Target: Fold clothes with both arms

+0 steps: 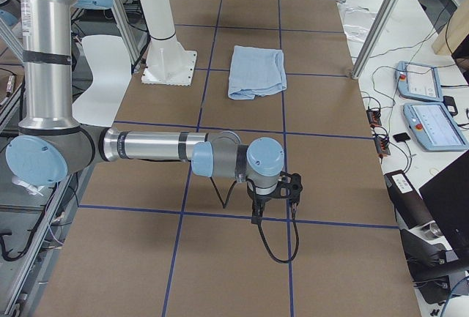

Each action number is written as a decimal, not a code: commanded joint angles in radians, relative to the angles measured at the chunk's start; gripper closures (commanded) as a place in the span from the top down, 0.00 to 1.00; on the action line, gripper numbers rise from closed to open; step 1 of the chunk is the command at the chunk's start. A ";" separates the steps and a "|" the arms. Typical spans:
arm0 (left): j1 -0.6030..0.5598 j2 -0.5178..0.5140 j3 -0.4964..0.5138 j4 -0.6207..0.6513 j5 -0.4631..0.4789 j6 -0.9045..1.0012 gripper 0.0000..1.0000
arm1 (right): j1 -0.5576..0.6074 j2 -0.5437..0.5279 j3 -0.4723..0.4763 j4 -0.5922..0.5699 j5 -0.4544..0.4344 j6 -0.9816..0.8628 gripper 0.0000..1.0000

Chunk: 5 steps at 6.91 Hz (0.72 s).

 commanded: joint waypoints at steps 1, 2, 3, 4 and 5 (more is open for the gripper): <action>0.000 0.002 0.000 0.001 0.000 0.000 1.00 | 0.000 0.000 -0.001 0.001 0.000 -0.001 1.00; 0.000 0.000 0.002 0.001 0.000 0.000 1.00 | 0.000 0.000 -0.001 0.001 0.000 -0.001 1.00; 0.000 0.002 0.000 0.001 0.000 0.000 1.00 | 0.000 0.000 -0.001 0.001 0.000 -0.001 1.00; 0.000 0.002 0.008 0.001 -0.035 0.000 1.00 | 0.000 0.000 -0.001 0.001 0.000 -0.001 1.00; 0.000 0.003 0.013 0.002 -0.119 0.000 1.00 | 0.000 0.000 -0.001 0.003 0.000 -0.001 1.00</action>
